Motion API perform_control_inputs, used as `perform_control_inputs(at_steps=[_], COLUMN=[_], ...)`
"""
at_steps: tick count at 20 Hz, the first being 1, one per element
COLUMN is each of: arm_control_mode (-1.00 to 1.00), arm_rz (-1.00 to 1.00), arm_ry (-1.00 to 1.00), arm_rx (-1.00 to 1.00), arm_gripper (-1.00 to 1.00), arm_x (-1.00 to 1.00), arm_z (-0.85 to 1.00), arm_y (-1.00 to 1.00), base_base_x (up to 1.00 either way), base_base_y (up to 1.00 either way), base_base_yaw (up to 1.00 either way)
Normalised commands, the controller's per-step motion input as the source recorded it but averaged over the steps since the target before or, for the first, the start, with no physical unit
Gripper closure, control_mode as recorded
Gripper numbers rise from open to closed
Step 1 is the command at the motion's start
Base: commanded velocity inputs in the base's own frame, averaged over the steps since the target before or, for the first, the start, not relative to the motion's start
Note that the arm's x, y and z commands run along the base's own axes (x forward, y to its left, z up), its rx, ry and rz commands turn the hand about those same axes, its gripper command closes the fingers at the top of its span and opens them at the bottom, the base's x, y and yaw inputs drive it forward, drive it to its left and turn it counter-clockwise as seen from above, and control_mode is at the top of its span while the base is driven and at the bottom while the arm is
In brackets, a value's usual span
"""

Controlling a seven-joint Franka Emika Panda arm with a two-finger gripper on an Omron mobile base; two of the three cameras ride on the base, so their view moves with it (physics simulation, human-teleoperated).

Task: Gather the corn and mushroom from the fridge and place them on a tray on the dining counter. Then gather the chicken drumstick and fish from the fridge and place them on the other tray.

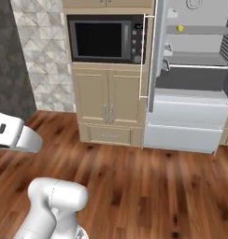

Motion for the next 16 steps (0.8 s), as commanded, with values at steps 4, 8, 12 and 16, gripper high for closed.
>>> perform_control_inputs(at_steps=[4, 8, 12, 16], arm_control_mode=[1.0, 1.0, 1.0, 1.0], arm_rz=[0.0, 0.0, 0.0, 0.0], arm_ry=[0.0, 0.0, 0.0, 0.0], arm_rx=[0.0, 0.0, 0.0, 0.0], arm_gripper=[-1.0, -1.0, -1.0, -1.0], arm_x=[0.0, 0.0, 0.0, 0.0], arm_z=[0.0, 0.0, 0.0, 0.0], arm_y=[0.0, 0.0, 0.0, 0.0], base_base_x=[0.79, 0.32, 0.04, 0.05], base_base_y=[-0.58, -0.66, -0.84, -0.83], base_base_yaw=[0.05, 0.06, 0.05, 0.1])
